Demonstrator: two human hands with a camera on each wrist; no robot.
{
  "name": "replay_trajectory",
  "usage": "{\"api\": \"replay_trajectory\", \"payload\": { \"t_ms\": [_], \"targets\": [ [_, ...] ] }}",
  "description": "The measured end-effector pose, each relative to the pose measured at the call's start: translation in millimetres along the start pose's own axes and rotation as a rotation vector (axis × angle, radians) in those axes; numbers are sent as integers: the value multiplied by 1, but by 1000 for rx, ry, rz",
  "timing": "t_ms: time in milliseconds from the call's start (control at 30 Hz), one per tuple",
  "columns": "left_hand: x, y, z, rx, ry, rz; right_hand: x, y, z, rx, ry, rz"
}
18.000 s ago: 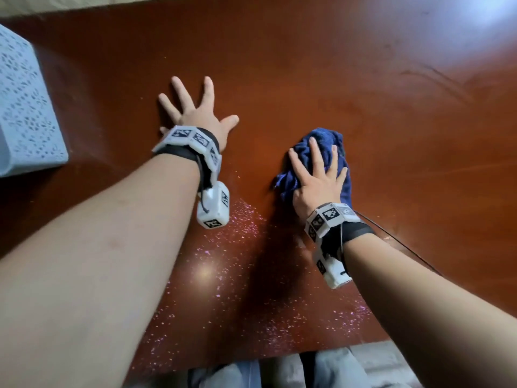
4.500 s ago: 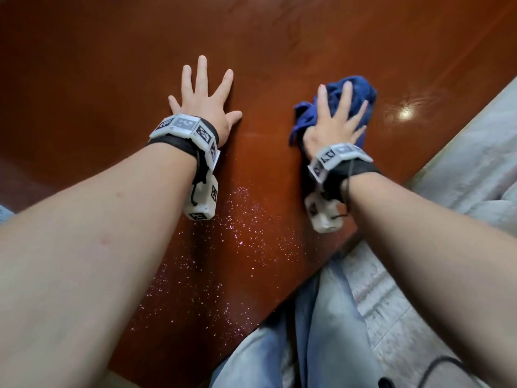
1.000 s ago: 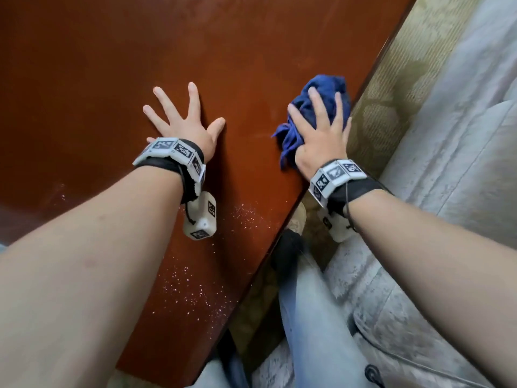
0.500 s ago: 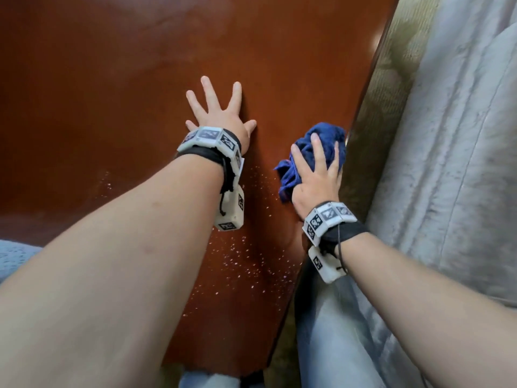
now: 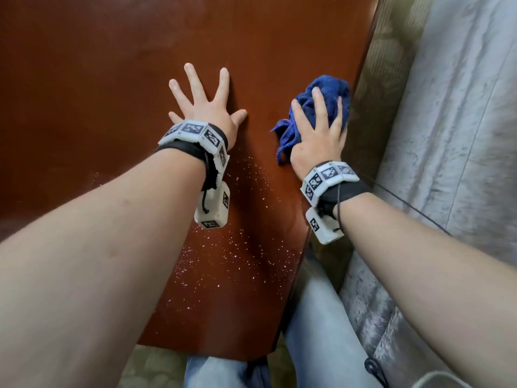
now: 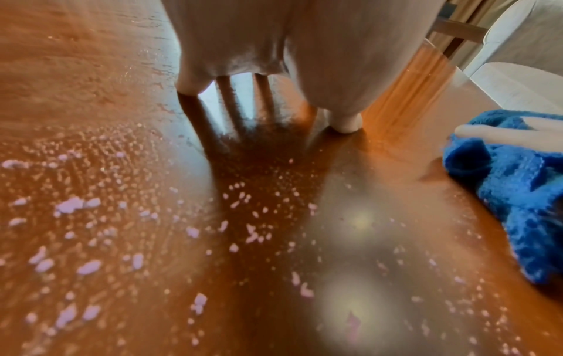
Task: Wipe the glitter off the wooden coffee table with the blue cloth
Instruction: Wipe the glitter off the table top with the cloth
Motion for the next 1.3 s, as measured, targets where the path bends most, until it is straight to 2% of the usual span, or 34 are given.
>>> {"api": "replay_trajectory", "payload": {
  "t_ms": [100,200,267,367,500,600,700,900,1100,1167,1233,1300],
  "targets": [
    [1,0,1,-16,21,-17,-2,-19,36,7,23,42],
    [0,0,1,-22,28,-19,4,-47,66,-220,66,81],
    [-1,1,1,-20,25,-25,8,-49,66,-286,92,89],
    [-1,0,1,-32,21,-22,7,-32,47,-268,133,82],
    [-1,0,2,-26,17,-16,8,-17,37,-313,212,14],
    [-1,1,1,-19,16,-11,7,-9,42,-228,253,19],
    [0,1,1,-7,13,-15,7,-9,35,-111,196,147],
    [-2,0,1,3,3,-20,5,-29,32,-71,101,159],
    [-3,3,0,-22,-18,-16,16,-17,20,-22,147,116],
    [-3,4,-1,-29,-29,-23,10,-5,3,54,91,97],
    [-5,4,-2,-30,-43,-19,-1,-1,-11,68,-12,83],
    [-8,4,-3,-26,-58,-25,-17,-6,-11,63,-30,89]
  ]
}}
Point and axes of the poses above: each hand's wrist, its own z-axis away from the middle knuckle, its own y-axis out of the back of the hand, x = y × z, the point moved 7 cm from there along -z, towards the middle knuckle, and after that the axes turned 9 degrees about -x, right-handed, at the moved point
